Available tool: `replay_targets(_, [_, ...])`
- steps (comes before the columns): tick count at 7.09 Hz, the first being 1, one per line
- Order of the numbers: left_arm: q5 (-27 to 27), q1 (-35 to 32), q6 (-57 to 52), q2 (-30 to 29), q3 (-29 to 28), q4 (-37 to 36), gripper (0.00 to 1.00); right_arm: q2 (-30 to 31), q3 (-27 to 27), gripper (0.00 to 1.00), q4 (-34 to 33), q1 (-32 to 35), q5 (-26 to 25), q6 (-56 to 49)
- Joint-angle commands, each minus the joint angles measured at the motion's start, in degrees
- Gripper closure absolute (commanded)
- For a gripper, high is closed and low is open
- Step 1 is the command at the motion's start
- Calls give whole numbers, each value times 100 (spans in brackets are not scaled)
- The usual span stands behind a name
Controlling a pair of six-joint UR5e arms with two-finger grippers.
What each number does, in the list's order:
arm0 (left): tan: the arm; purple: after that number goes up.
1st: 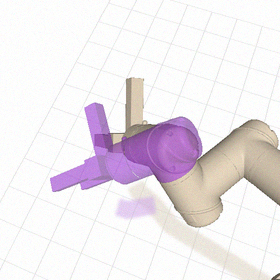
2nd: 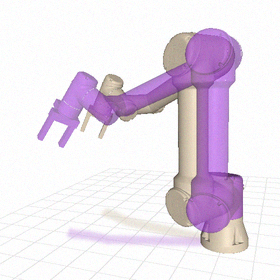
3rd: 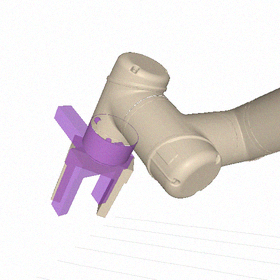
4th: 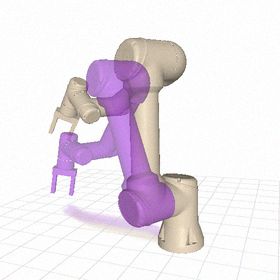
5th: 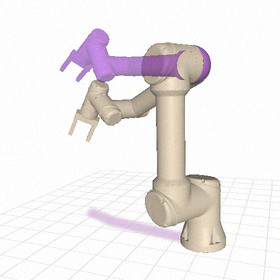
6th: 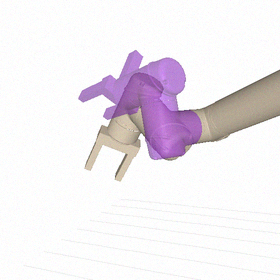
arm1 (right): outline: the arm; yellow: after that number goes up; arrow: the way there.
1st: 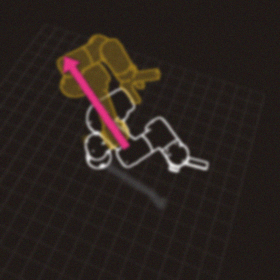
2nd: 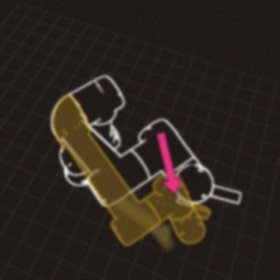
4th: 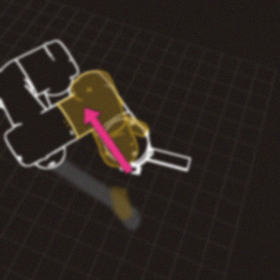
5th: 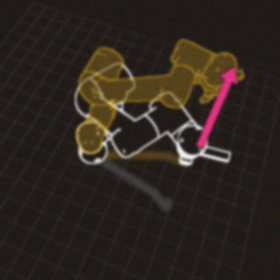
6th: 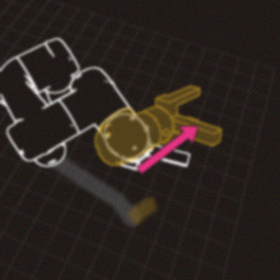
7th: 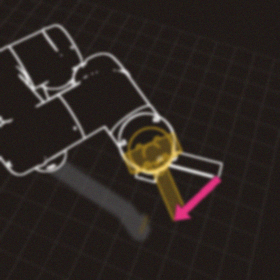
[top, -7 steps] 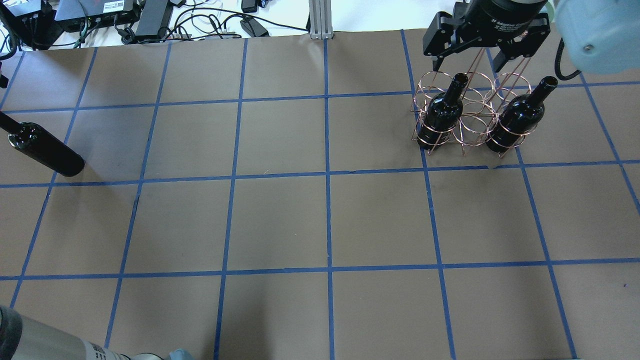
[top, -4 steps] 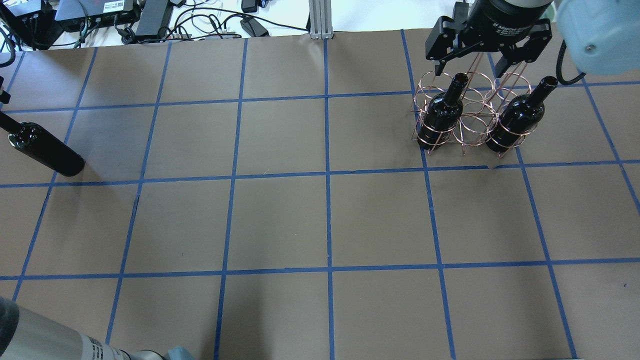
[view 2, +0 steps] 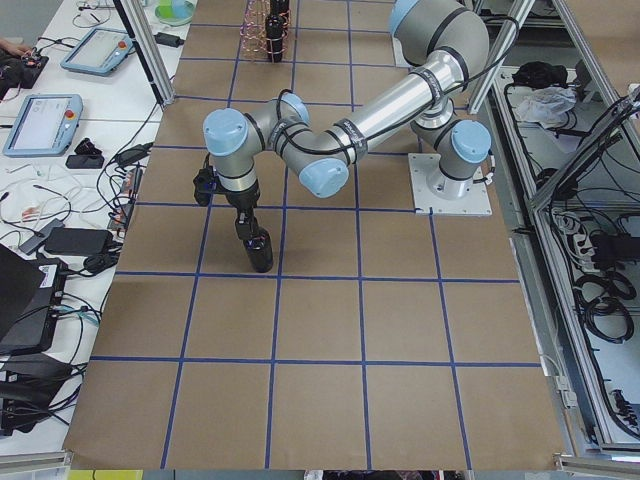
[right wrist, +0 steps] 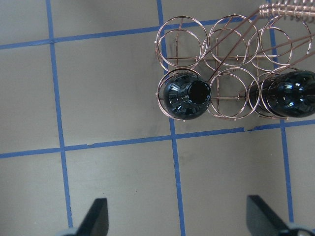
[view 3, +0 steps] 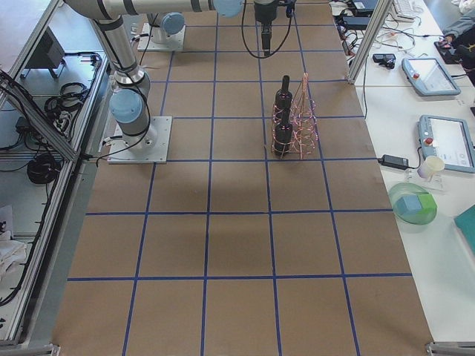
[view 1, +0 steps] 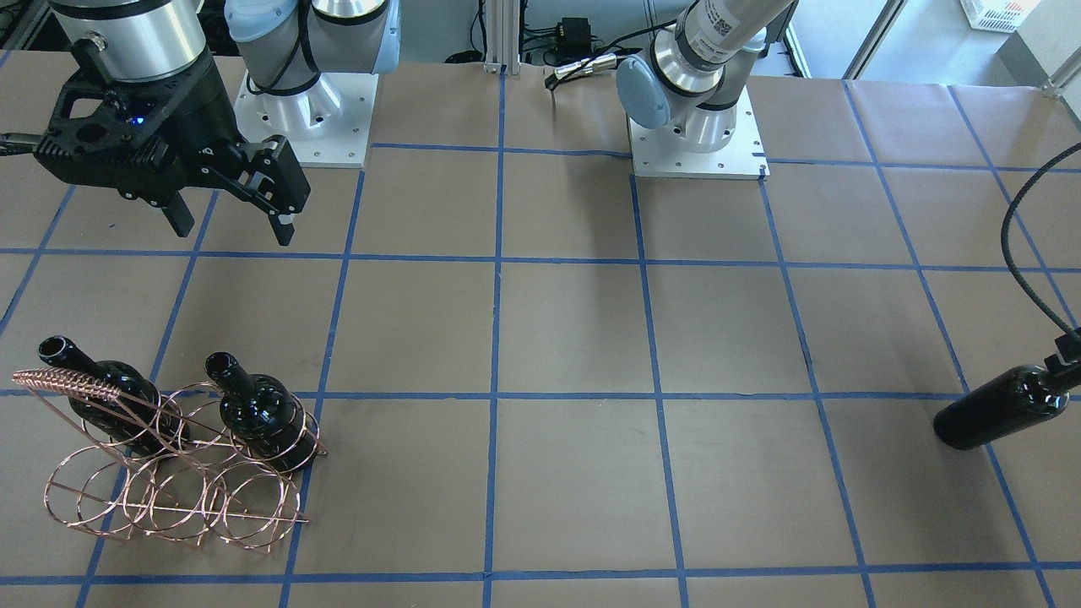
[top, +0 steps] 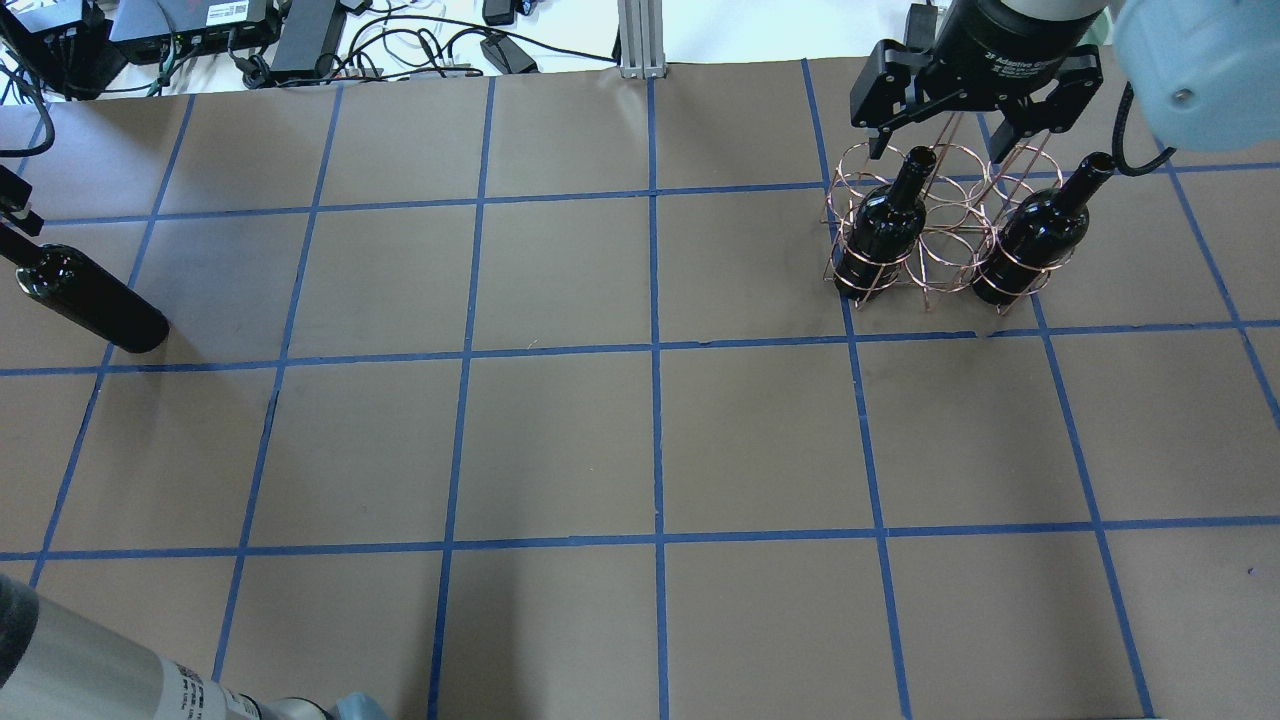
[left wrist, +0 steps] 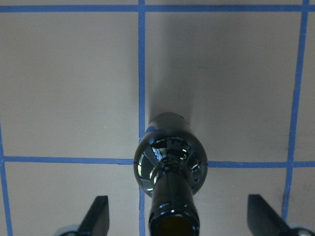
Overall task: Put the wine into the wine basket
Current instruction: 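Lower the left gripper over the bottle neck and close on it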
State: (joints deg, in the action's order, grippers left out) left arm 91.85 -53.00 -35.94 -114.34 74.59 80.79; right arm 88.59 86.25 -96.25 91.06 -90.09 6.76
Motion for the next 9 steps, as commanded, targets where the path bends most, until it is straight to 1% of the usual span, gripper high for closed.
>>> replay_targets(1, [8,0,-122,-36,21,87,2,17,6,0,1,0,1,-43])
replay_targets(2, [35,0,-123,-54,12,78,5,18,6,0,1,0,1,-43])
replay_targets(3, [35,0,-123,-62,3,26,14,18,6,0,1,9,1,-43])
replay_targets(4, [35,0,-123,-80,-14,16,14,18,6,0,1,0,1,-52])
replay_targets(5, [17,9,-123,-89,-15,-1,16,18,6,0,1,0,1,-52])
replay_targets(6, [17,0,-123,-89,-15,-19,24,18,6,0,1,0,1,-52])
replay_targets(8, [17,0,-237,-98,-15,-98,56,9,6,0,1,0,1,-52])
replay_targets(9, [-9,9,-229,-98,-15,-107,79,9,6,0,1,0,1,-52])
